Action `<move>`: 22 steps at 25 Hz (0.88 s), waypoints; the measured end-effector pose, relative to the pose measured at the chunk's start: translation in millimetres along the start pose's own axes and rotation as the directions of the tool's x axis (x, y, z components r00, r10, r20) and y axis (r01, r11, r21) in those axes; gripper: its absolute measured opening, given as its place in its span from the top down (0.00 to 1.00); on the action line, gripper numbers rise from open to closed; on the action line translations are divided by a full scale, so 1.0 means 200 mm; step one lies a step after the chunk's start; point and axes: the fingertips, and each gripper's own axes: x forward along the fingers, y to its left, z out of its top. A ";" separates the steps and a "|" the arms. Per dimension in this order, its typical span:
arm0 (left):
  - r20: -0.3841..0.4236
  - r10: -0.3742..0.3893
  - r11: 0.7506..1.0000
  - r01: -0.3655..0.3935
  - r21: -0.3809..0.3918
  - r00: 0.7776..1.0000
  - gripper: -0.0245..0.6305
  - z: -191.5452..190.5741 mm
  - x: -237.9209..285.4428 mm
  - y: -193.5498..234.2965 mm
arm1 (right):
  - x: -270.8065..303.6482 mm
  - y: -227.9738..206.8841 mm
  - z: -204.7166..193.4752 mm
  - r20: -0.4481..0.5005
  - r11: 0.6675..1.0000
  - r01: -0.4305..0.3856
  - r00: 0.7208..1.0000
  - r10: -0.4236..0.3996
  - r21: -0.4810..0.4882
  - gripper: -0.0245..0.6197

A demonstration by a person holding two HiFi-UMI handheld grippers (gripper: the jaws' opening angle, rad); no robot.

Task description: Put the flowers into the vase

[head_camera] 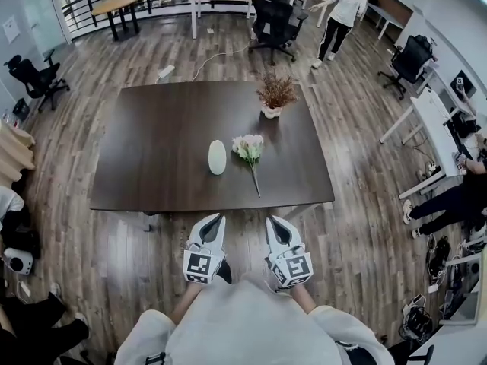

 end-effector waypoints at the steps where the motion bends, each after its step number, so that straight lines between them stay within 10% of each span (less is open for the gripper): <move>1: 0.009 -0.001 1.000 0.001 0.005 1.000 0.95 0.03 0.04 0.05 | 0.07 -0.01 0.02 0.005 1.000 -0.001 1.000 0.001 0.000 0.97; 22: -0.017 0.044 0.999 -0.044 -0.013 0.999 0.95 0.04 0.51 0.67 | 0.89 -0.15 0.04 -0.029 0.999 -0.025 0.999 0.026 0.042 0.97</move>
